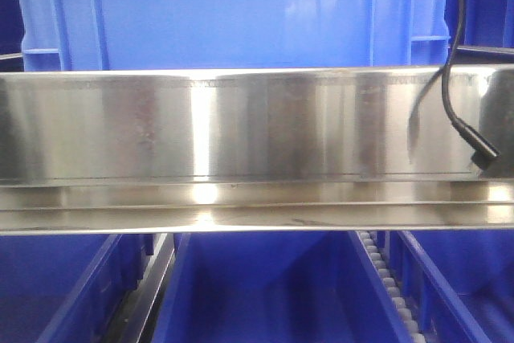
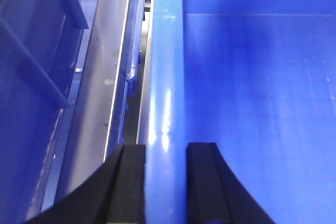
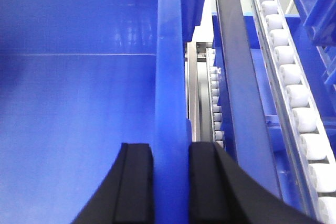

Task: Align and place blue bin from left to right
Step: 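Close both grippers on the side walls of the blue bin, then pull the gripped blue bin out of the shelf toward the robot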

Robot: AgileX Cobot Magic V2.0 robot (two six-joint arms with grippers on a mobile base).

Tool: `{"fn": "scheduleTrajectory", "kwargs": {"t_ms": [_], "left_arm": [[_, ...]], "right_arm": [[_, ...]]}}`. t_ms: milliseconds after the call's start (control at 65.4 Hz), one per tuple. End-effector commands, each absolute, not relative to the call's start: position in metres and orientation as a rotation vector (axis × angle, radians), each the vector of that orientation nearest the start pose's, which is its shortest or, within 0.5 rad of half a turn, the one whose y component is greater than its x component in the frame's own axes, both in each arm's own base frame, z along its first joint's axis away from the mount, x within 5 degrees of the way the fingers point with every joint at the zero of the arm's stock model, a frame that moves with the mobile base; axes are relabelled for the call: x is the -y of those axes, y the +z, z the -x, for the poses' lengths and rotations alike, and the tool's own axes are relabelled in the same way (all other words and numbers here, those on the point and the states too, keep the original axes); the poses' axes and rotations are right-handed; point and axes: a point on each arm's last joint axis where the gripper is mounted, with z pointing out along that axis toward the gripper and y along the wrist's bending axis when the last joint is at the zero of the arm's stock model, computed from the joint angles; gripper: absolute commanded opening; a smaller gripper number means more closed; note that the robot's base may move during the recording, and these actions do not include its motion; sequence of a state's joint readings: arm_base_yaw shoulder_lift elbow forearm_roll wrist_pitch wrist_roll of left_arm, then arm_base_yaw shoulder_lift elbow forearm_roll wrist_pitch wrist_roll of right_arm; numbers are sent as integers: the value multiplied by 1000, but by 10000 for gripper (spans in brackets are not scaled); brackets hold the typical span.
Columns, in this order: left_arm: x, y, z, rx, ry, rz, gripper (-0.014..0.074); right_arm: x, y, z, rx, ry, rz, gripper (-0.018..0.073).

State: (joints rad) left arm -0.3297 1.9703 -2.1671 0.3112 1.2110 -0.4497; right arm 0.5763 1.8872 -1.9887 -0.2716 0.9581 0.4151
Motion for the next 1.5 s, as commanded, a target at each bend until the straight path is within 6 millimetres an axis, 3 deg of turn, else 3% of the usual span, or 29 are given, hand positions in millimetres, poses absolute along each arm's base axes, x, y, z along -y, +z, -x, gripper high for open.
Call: {"fn": "scheduleTrajectory", "kwargs": {"t_ms": [0,214,581,1070,1315,1483], "left_arm": [[119,399,-417,-2390,44,130,-111],[115,430,-410,-2305,5,168,-111],[125,473,-388,-2165,-44,141,-111],[149,513,-336,-2074,-152,86,-111],[155,507,-302,-2095,-87,86,-111],[156,502,-277,-2102,-69,95,-111]], "right_arm": [[-217,402,-371,-2243,184,230,-166],[-209,434,-366,-2156,183,166,-166],[-197,460,-346,-2120,205,142,-166],[-195,476,-297,-2102,186,139,-166],[-192,496,-261,-2034,266,162,-166],[-188,490,-242,-2041,285,160,-166]]}}
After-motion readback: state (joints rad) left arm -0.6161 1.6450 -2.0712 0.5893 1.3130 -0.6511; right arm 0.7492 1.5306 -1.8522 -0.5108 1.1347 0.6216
